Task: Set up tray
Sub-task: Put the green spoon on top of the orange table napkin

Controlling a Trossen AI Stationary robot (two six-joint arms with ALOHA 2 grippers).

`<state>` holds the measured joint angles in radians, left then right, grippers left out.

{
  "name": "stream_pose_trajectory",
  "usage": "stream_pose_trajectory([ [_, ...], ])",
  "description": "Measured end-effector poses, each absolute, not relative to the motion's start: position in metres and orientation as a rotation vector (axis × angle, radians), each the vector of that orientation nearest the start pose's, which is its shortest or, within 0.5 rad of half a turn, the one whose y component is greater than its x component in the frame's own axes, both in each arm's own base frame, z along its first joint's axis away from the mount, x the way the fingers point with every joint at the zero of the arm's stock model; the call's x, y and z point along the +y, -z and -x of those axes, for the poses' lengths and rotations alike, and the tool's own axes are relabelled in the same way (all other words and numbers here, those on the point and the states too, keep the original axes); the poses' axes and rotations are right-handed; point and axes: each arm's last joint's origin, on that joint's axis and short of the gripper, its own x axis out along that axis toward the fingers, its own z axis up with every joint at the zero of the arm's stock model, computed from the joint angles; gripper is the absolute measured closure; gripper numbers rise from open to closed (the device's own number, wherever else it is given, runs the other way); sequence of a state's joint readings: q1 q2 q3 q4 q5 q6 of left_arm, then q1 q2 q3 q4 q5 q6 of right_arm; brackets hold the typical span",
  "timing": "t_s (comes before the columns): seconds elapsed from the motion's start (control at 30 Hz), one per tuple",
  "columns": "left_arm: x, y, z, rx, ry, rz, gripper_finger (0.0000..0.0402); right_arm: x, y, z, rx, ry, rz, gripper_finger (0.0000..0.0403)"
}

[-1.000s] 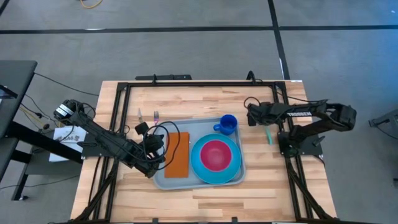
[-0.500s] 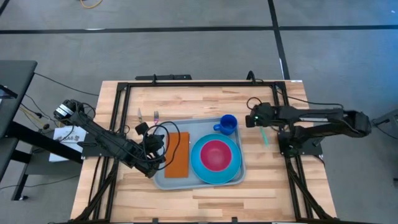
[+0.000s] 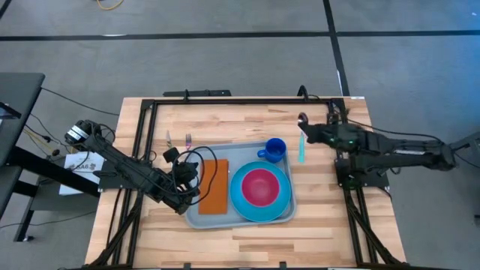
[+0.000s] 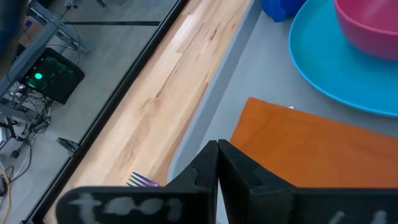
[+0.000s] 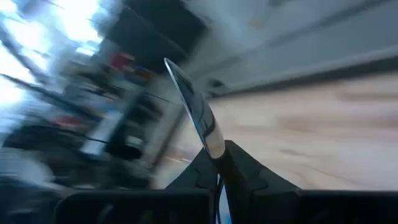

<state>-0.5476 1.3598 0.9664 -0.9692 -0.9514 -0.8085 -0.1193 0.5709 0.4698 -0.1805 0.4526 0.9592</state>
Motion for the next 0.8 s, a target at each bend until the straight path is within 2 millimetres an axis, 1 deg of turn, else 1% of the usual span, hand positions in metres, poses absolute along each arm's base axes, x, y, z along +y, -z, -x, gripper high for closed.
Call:
stream_pose_trajectory([
  [0.1,-0.1,-0.24,-0.21,0.759,-0.68,-0.199,0.0401,-0.021,-0.269,-0.141,-0.135,0.551,-0.883,0.0401],
  [0.17,-0.1,-0.243,-0.21,0.761,-0.68,-0.201,0.0401,-0.016,-0.274,-0.151,-0.185,0.508,-0.872,0.0401],
  [0.33,-0.102,-0.266,-0.211,0.731,-0.691,-0.204,0.0402,-0.003,-0.279,-0.184,-0.279,0.426,-0.841,0.0401],
  [0.43,-0.103,-0.284,-0.209,0.722,-0.697,-0.234,0.0401,0.005,-0.284,-0.207,-0.273,0.393,-0.808,0.0401],
  [0.57,-0.104,-0.305,-0.207,0.7,-0.702,-0.257,0.0401,0.016,-0.295,-0.248,-0.218,0.407,-0.729,0.0401],
  [0.7,-0.108,-0.322,-0.203,0.672,-0.691,-0.278,0.0402,0.026,-0.311,-0.289,-0.201,0.401,-0.651,0.0401],
  [0.8,-0.11,-0.332,-0.199,0.665,-0.682,-0.301,0.0402,0.034,-0.312,-0.322,-0.196,0.389,-0.63,0.0399],
])
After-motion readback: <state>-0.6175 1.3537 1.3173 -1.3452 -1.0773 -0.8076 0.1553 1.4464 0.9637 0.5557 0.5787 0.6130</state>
